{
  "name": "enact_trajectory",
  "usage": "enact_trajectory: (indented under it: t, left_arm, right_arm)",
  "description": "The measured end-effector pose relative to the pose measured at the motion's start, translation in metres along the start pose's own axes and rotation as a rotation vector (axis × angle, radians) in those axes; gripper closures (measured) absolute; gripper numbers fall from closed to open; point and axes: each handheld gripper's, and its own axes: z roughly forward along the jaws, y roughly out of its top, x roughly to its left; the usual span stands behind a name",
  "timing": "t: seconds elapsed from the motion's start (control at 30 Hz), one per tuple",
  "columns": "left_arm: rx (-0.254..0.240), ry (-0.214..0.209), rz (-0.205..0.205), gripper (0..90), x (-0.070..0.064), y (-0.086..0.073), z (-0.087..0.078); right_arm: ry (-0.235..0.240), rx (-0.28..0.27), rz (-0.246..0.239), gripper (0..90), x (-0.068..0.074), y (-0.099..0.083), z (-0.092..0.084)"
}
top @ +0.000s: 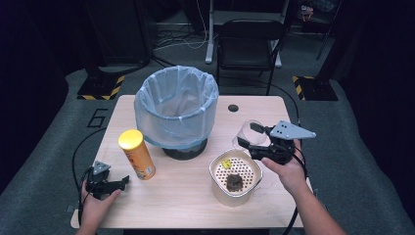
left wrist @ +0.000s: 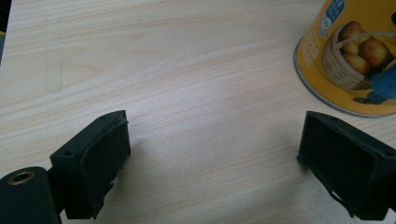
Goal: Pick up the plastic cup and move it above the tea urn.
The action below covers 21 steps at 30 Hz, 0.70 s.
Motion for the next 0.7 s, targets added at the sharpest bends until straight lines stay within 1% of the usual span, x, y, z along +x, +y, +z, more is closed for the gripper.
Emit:
enact_trajectory:
  t: [0.07, 0.1, 0.23, 0.33, 0.37, 0.4, 0.47, 0.53, 0.57, 0.6, 0.63, 0.67, 0.7]
  left_arm:
    - [0.002, 0.001, 0.000, 8.7, 0.000, 0.000, 0.000]
    - [0.000, 0.003, 0.006, 8.8, 0.000, 0.000, 0.000]
    - [0.001, 0.003, 0.005, 8.8, 0.000, 0.000, 0.000]
    - [0.002, 0.001, 0.004, 8.8, 0.000, 0.000, 0.000]
    - [-0.001, 0.000, -0.002, 8.8, 0.000, 0.000, 0.000]
    - [0.007, 0.004, 0.009, 8.8, 0.001, 0.000, -0.001]
    - [0.004, 0.004, 0.006, 8.8, 0.000, 0.000, 0.000]
    - [-0.001, 0.001, 0.002, 8.8, 0.000, 0.000, 0.000]
    - [0.002, 0.000, 0.001, 8.8, 0.000, 0.000, 0.000]
    - [0.000, 0.001, 0.003, 8.8, 0.000, 0.000, 0.000]
    - [0.000, 0.003, 0.006, 8.8, 0.000, 0.000, 0.000]
    - [0.000, 0.003, 0.006, 8.8, 0.000, 0.000, 0.000]
    - [0.003, 0.001, 0.004, 8.8, 0.000, 0.000, 0.000]
  right_arm:
    - [0.001, 0.002, -0.009, 33.0, 0.001, 0.002, 0.000]
    - [0.000, 0.008, -0.012, 32.8, 0.003, 0.009, 0.000]
    - [0.002, 0.012, -0.030, 32.7, 0.006, 0.022, 0.000]
    - [0.013, 0.011, -0.030, 32.6, 0.006, 0.032, 0.000]
    - [0.012, 0.006, -0.031, 32.5, 0.006, 0.036, 0.002]
    - [0.009, 0.015, -0.028, 32.6, 0.006, 0.039, 0.002]
    - [0.007, 0.009, -0.045, 32.5, 0.007, 0.046, 0.005]
    - [0.009, 0.013, -0.044, 32.6, 0.008, 0.049, 0.005]
    - [0.011, 0.016, -0.055, 32.6, 0.009, 0.055, 0.008]
    - [0.017, 0.018, -0.053, 32.6, 0.010, 0.057, 0.009]
    - [0.027, 0.019, -0.036, 32.6, 0.011, 0.060, 0.010]
    - [0.027, 0.019, -0.036, 32.6, 0.011, 0.060, 0.010]
    - [0.036, 0.025, -0.032, 32.6, 0.013, 0.066, 0.012]
